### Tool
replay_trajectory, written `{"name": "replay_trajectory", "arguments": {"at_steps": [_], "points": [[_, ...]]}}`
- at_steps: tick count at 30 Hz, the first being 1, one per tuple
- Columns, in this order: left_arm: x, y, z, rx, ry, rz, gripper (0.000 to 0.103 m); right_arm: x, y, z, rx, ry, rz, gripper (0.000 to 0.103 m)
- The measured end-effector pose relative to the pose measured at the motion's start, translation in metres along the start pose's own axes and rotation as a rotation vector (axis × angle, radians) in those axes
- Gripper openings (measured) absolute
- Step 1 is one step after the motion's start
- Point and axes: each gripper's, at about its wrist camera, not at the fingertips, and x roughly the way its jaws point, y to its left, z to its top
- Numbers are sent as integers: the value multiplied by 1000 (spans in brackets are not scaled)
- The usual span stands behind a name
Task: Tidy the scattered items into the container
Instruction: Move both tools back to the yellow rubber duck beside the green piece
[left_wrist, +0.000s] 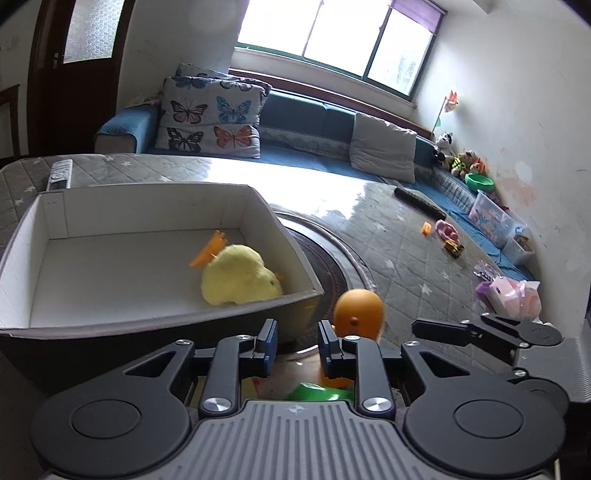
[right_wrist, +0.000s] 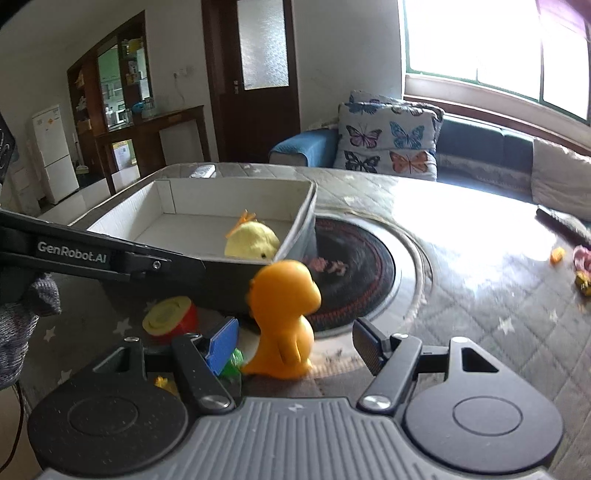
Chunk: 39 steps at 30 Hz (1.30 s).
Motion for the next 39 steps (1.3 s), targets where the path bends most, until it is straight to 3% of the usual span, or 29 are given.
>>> {"name": "replay_trajectory", "arguments": {"at_steps": [18, 30, 39], "points": [[3, -6, -10, -12, 32, -4, 27, -1, -12, -20, 67, 23, -4, 70], [-11, 8, -24, -53, 43, 2, 27, -20, 5, -21, 36, 17, 89, 68], [-7, 17, -28, -91, 68, -2, 27, -5, 32, -18, -23, 43, 146, 64]]}}
